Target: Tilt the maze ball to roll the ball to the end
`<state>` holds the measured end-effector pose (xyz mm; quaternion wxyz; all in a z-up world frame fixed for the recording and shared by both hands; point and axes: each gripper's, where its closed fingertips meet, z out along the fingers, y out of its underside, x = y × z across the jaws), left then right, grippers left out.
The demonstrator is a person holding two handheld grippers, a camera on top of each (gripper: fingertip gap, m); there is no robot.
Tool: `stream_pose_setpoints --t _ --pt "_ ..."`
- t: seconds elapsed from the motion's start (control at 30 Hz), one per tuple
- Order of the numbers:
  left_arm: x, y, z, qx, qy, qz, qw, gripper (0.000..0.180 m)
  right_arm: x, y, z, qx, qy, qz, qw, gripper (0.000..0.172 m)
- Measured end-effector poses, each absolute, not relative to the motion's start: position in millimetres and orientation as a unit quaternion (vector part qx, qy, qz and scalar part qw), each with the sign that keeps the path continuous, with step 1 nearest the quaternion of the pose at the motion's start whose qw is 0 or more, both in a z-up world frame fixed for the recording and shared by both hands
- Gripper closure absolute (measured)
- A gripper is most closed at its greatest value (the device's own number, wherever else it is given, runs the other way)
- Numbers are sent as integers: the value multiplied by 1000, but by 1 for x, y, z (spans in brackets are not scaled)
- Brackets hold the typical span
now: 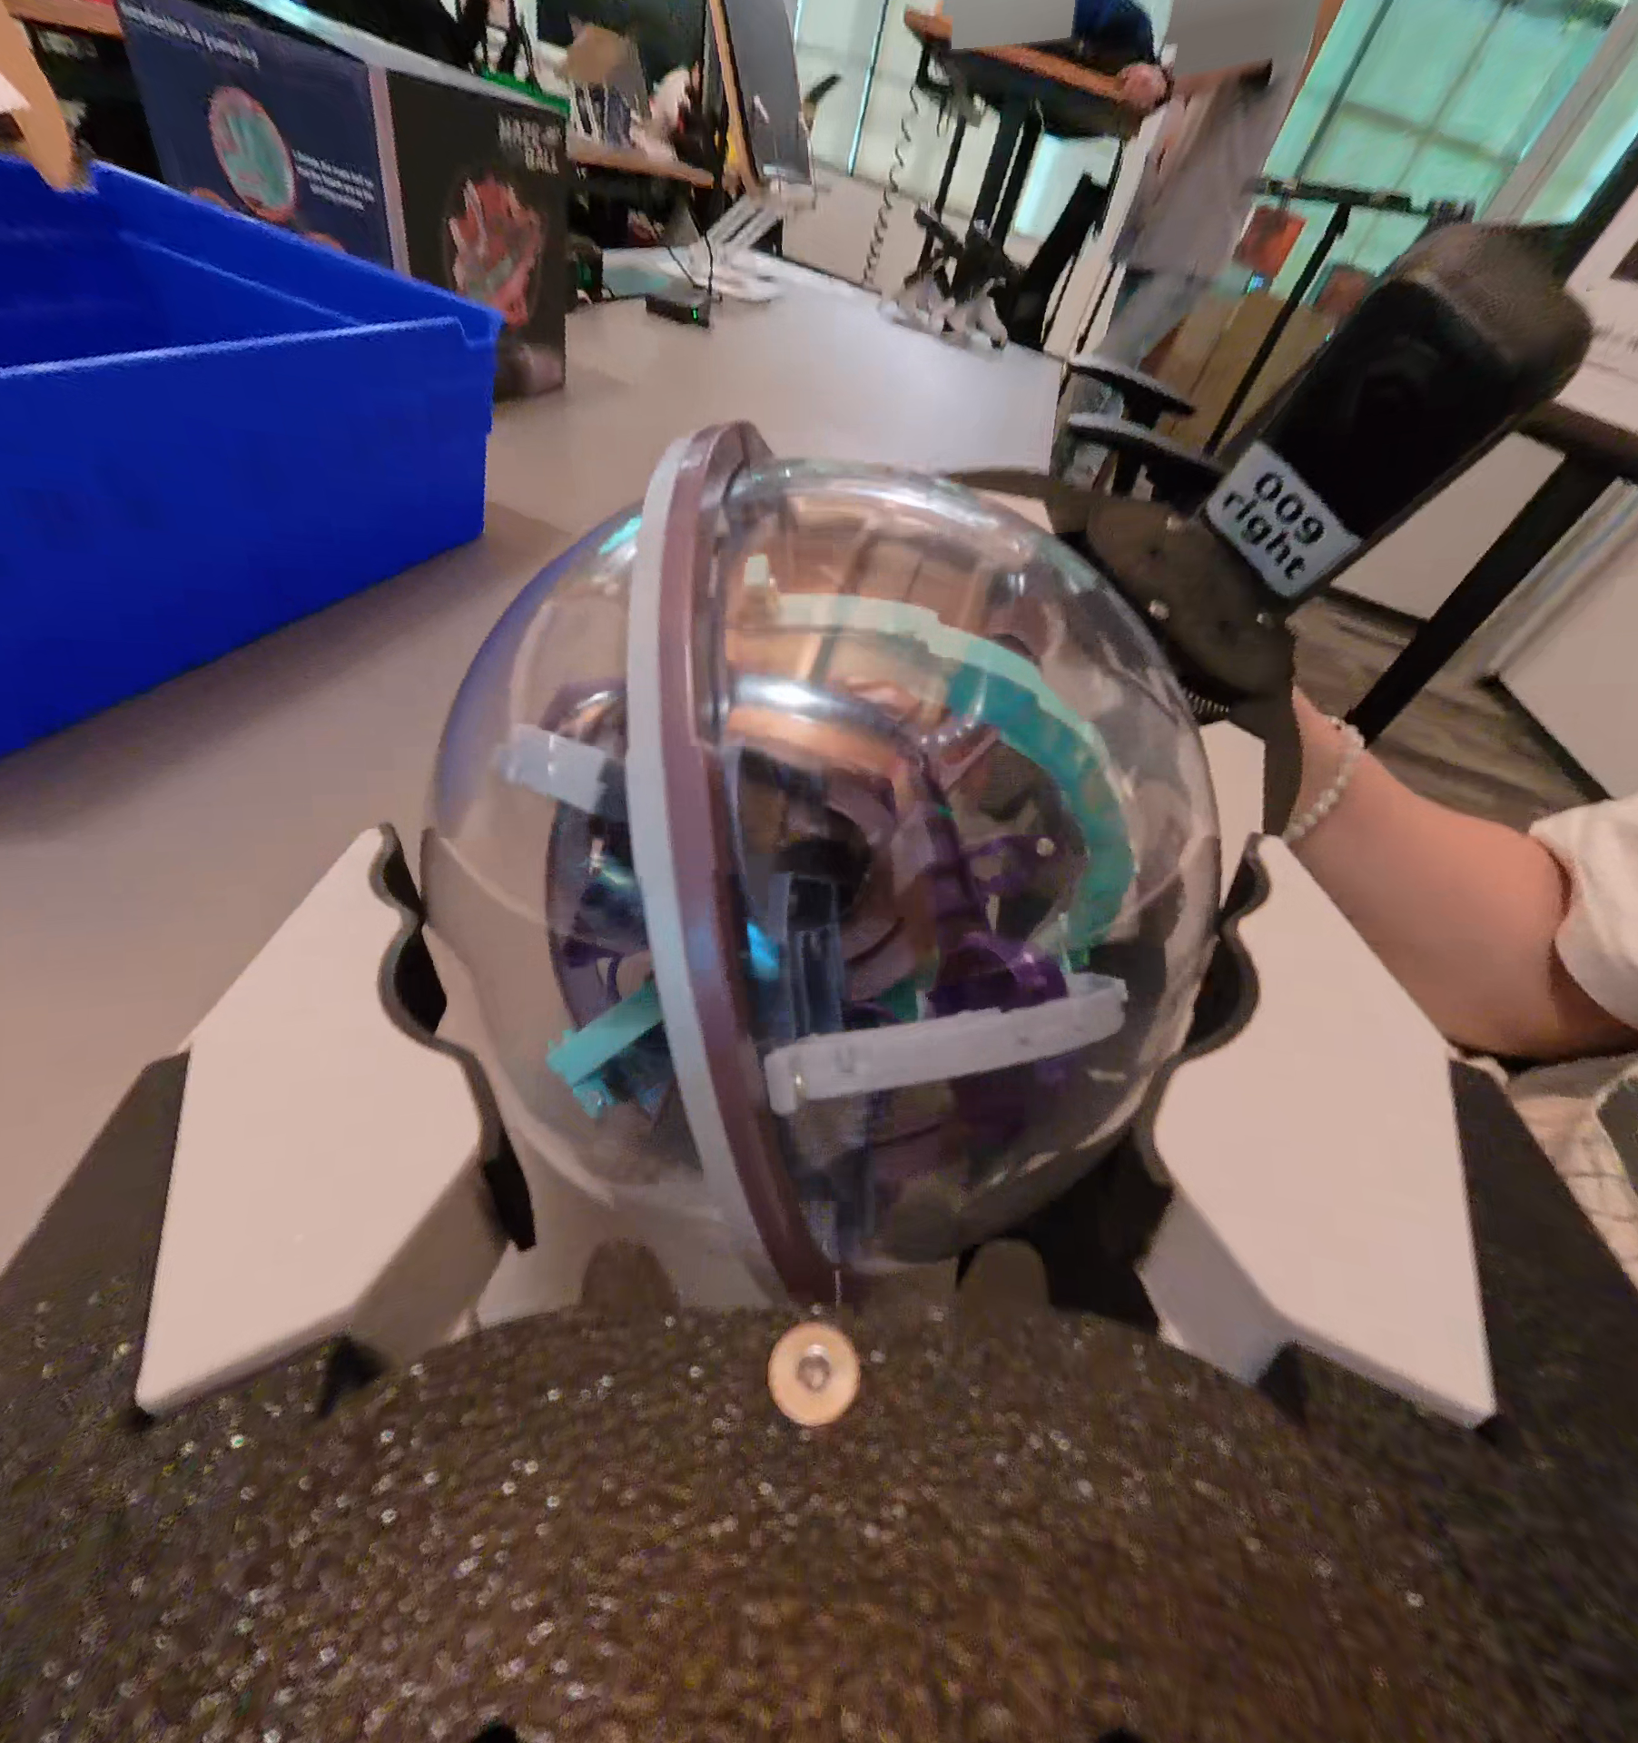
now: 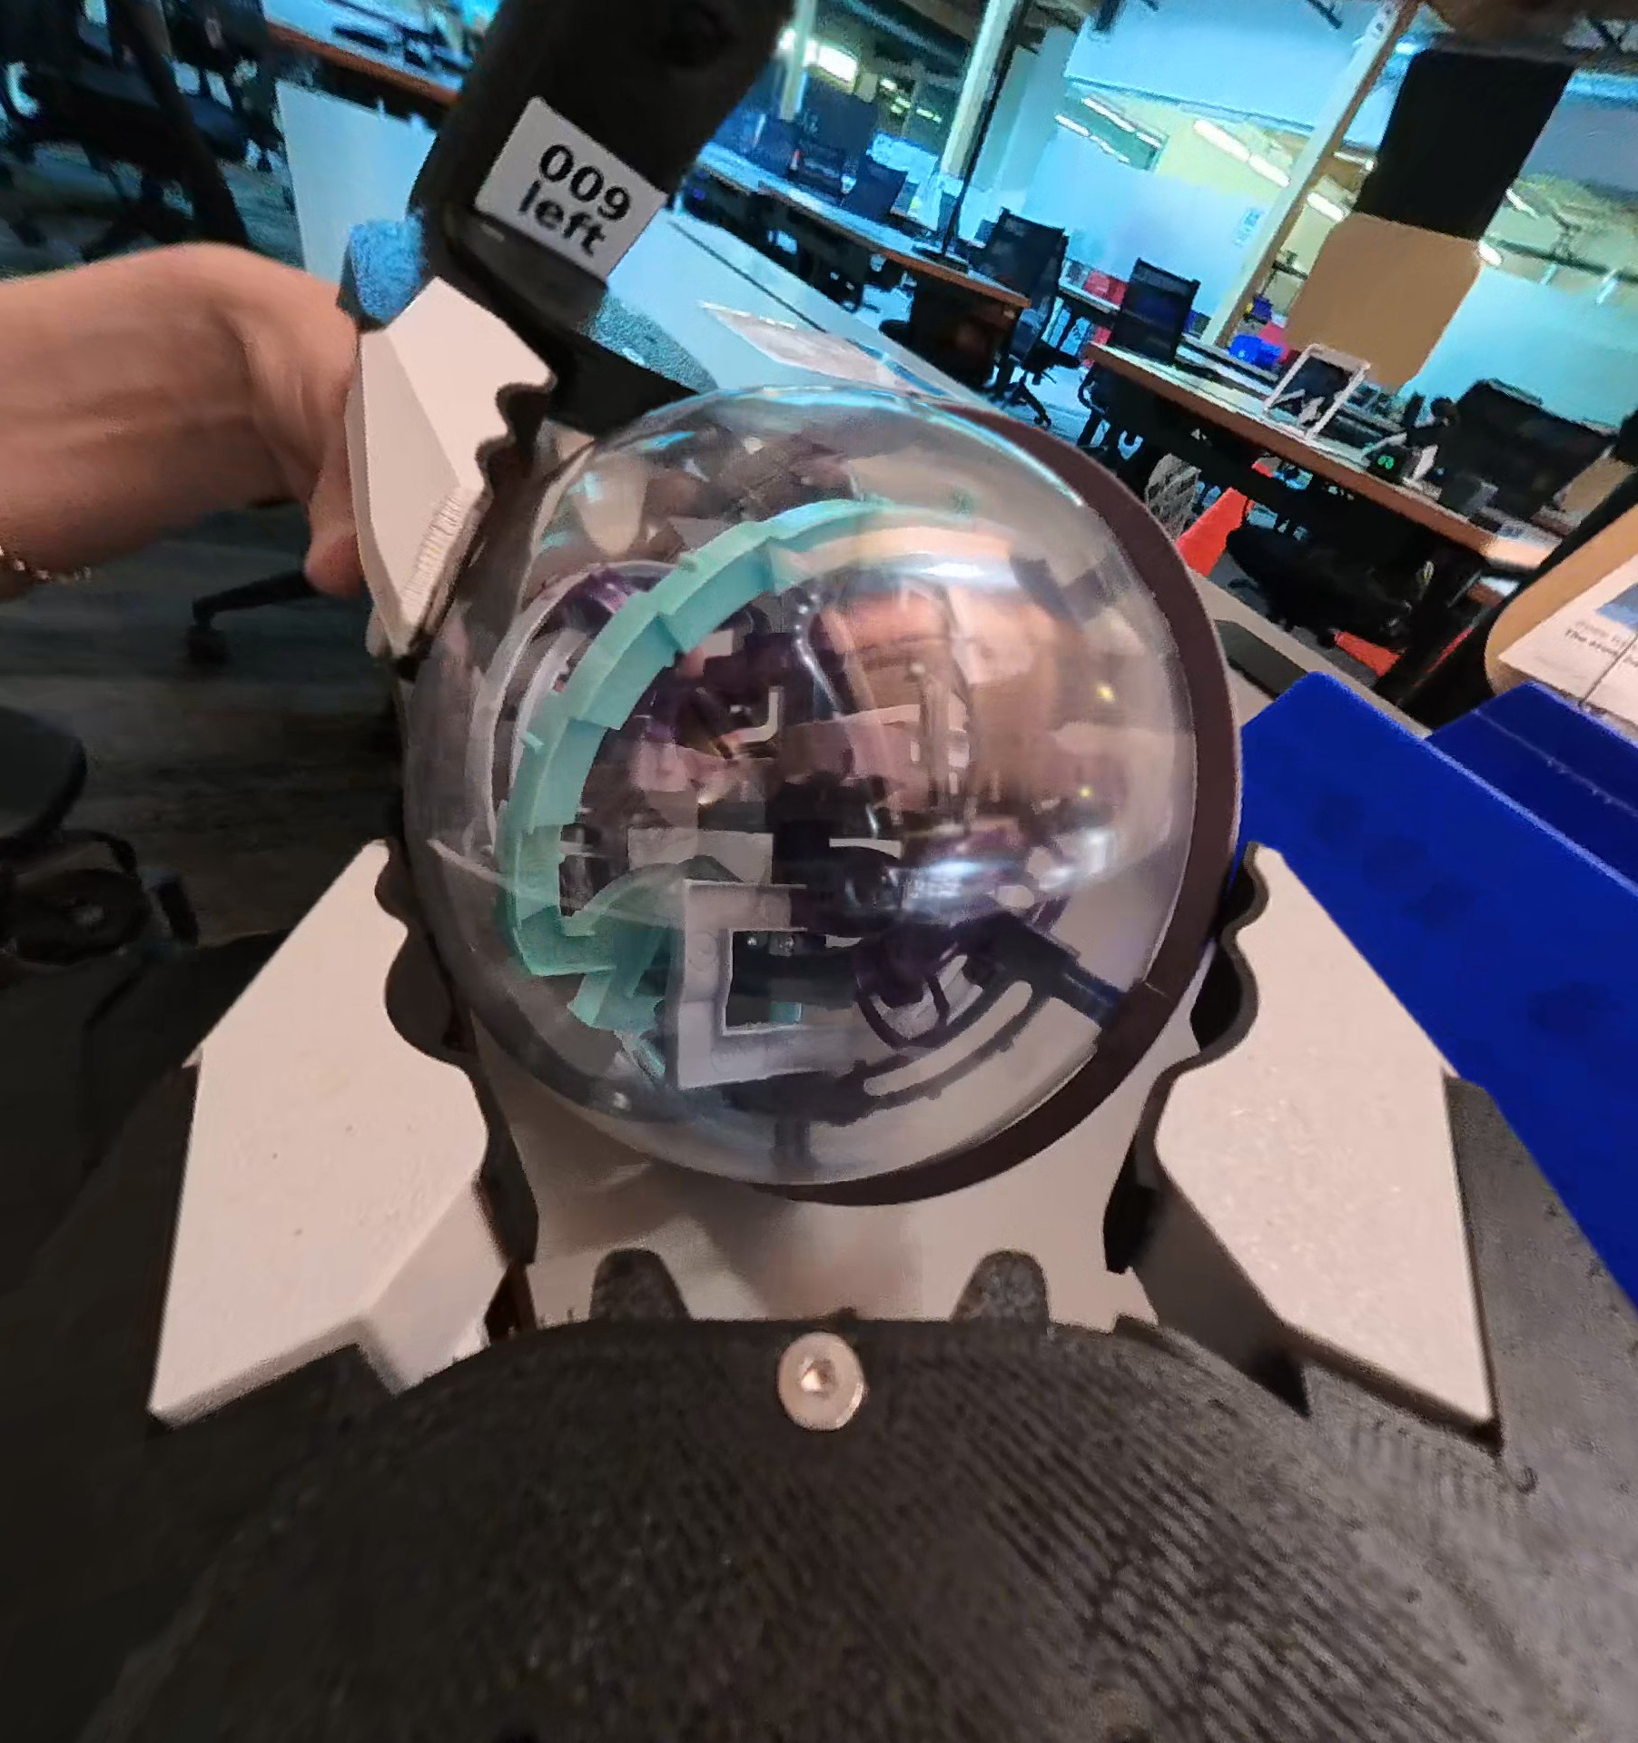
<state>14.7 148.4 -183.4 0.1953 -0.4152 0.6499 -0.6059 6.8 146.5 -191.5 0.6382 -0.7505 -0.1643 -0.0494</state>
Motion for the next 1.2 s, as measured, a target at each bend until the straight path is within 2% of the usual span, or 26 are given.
stream_pose_setpoints --t 0.1,0.23,0.4,0.6,0.7,0.77,0.9,1.03,1.2 --pt "20 150 -176 -415 633 -618 211 23 10 149 -196 -759 -114 -27 641 14" --pt "18 152 -171 -371 649 -613 257 23 9 153 -195 -747 -130 -80 647 14" --pt "13 155 -162 -262 707 -529 390 23 16 162 -197 -741 -160 -214 616 14" --pt "-2 155 -112 -202 650 -569 462 23 2 167 -149 -664 -175 -300 663 14" --pt "-11 150 -84 -163 614 -572 518 24 -14 164 -116 -611 -147 -274 728 15" --pt "-23 144 -64 -126 594 -579 544 26 -19 162 -106 -597 -158 -285 733 15" --pt "-30 134 -47 -113 581 -576 564 35 -39 165 -93 -583 -175 -259 750 14" --pt "-23 135 -57 -129 615 -531 569 29 -42 166 -94 -583 -197 -271 741 24" --pt "-11 147 -64 -206 584 -601 506 27 -39 160 -91 -574 -188 -284 745 31"
